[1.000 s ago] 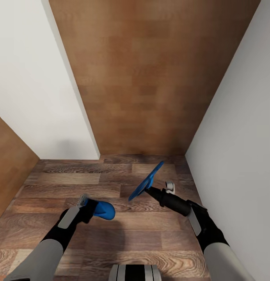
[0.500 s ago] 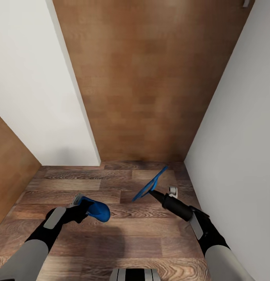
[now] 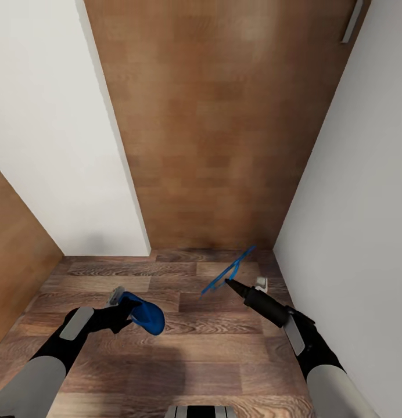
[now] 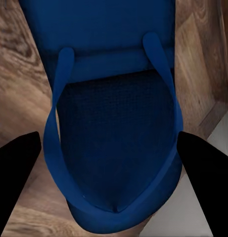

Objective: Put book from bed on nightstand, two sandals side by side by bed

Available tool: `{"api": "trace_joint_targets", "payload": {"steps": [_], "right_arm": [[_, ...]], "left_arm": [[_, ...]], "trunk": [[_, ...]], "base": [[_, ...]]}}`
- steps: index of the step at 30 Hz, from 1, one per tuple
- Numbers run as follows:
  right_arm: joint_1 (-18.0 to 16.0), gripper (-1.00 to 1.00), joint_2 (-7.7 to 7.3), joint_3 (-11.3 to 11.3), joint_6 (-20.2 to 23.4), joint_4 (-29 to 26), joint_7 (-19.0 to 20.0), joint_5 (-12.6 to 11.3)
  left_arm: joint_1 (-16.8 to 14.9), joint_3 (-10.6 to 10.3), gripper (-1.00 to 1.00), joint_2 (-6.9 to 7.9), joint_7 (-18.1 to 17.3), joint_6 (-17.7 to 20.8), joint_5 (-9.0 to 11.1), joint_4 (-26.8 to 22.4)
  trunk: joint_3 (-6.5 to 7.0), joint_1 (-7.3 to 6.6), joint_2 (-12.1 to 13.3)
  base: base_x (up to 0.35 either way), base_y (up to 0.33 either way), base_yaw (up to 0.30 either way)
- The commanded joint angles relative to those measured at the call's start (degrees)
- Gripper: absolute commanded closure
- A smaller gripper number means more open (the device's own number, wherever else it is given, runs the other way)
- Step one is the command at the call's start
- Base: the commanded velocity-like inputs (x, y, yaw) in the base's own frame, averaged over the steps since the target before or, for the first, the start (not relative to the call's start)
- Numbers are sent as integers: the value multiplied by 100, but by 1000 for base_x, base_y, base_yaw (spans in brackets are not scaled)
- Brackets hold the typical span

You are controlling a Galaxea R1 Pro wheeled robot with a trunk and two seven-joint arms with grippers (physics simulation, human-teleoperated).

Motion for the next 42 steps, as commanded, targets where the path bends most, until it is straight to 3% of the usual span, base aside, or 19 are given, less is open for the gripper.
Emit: {"api": "trace_joint_targets", "payload": {"steps": [1,5,13,18,27,37,42], "right_arm": [[-3,100,9,-65,61,-3,20,2],[-3,100,19,-215,63,24,-8,41],[-3,100,13,-260,34,187,-62,54],[-3,100,6,-264,15,250,-290,61],[-3,100,4,-265,9,441,-429,62],[-3,100,-13,-270,27,477,-462,63],[-3,100,-21,-268,29,479,-497,63]], "left_arm": [[-1,3,100,-1,40,40,45,-20],[-1,-55,100,5,-21,186,41,-60],[-1,-84,100,11,-36,290,38,-67],[6,-87,100,9,-40,298,37,-55],[39,-86,100,8,-55,300,-176,-28],[43,-88,100,-5,-55,297,-199,-33],[43,-94,100,-12,-55,283,-199,-28]], "trunk": [[18,-3,0],[107,-14,5],[284,-34,16],[395,-47,23],[594,-70,35],[774,-290,436],[774,-290,436]], "base": [[0,0,0],[0,0,0],[0,0,0],[0,0,0],[0,0,0],[0,0,0],[0,0,0]]}}
